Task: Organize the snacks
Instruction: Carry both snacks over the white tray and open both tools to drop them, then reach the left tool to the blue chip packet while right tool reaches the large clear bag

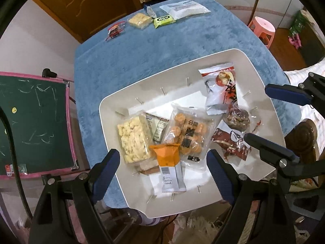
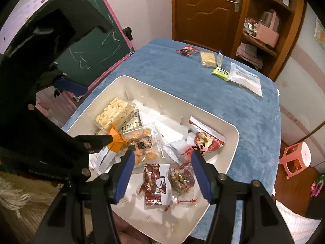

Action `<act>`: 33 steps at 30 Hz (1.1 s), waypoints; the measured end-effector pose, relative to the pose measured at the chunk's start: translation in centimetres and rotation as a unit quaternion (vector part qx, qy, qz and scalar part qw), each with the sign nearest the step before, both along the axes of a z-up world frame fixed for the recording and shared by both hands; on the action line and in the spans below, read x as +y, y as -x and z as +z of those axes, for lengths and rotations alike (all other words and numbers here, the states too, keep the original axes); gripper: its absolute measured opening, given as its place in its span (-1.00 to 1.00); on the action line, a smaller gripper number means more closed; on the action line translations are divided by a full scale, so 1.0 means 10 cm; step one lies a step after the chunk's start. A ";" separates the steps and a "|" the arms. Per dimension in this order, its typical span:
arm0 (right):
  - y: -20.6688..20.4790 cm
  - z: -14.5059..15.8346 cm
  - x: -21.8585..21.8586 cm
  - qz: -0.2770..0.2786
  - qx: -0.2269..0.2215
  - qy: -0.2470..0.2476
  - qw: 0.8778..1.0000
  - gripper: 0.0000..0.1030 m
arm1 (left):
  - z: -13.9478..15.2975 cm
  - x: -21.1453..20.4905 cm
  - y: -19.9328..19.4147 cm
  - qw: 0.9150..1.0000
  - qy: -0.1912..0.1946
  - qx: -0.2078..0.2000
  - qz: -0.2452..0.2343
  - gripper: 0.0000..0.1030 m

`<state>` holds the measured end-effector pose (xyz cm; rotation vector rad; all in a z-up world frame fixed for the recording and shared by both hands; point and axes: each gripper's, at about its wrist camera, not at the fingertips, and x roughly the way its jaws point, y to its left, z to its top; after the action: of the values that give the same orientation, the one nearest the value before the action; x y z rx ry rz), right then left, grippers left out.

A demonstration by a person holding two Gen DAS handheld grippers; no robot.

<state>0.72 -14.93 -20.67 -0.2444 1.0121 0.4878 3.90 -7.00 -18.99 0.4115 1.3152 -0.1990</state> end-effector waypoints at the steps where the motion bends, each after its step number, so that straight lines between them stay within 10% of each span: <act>1: -0.01 0.00 -0.02 -0.004 0.000 0.000 1.000 0.14 | 0.00 0.00 -0.01 1.000 0.004 0.001 0.002 0.68; 17: -0.37 0.10 -0.40 -0.098 0.018 -0.046 0.994 0.14 | 0.22 -0.01 -0.25 0.999 0.029 -0.024 0.005 0.68; 33: -1.01 0.34 -0.63 -0.152 -0.009 -0.036 0.988 0.14 | 1.06 -0.02 -1.26 0.988 0.058 -0.146 -0.012 0.68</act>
<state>10.86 -21.27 -17.23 -0.0269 0.9918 0.2433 16.46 -7.22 -8.41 0.3433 1.0069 -0.2246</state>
